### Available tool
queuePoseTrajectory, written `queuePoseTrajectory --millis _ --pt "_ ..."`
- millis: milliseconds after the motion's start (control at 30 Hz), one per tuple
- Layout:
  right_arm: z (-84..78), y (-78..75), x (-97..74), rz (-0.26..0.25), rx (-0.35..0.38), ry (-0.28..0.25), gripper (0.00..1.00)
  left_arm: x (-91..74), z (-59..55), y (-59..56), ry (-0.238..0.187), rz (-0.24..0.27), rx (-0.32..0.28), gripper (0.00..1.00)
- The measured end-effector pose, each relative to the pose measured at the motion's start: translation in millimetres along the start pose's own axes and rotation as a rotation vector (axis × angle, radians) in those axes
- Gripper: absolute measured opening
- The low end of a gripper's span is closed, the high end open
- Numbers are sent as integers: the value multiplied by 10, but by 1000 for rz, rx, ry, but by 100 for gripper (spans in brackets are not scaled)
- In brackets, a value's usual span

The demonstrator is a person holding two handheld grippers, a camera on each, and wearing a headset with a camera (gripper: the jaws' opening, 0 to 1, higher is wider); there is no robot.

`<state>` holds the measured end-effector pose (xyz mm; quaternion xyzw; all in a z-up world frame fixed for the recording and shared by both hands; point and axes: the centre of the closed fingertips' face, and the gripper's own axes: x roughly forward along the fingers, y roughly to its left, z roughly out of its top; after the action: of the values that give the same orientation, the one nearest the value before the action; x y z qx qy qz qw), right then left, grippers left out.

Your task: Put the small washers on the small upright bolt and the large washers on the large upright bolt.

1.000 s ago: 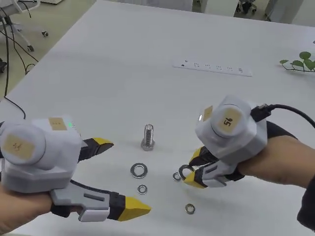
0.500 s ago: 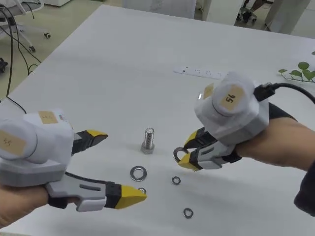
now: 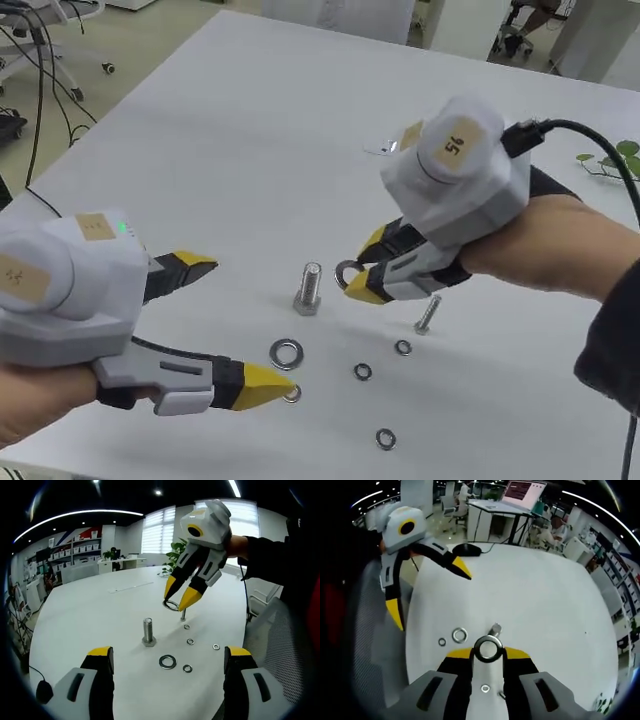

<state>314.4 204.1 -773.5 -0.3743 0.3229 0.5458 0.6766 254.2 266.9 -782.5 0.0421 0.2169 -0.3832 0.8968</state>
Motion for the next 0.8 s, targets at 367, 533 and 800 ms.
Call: queuePoseTrajectory --millis 367,533,800 --pt "202 -138 77 8 -27 -11 23 -4 10 45 -13 12 16 91" --pt "205 -172 171 21 -39 6 23 -5 3 51 -15 16 16 91" --pt "183 -184 302 54 -46 37 23 10 -10 45 -13 16 27 91"
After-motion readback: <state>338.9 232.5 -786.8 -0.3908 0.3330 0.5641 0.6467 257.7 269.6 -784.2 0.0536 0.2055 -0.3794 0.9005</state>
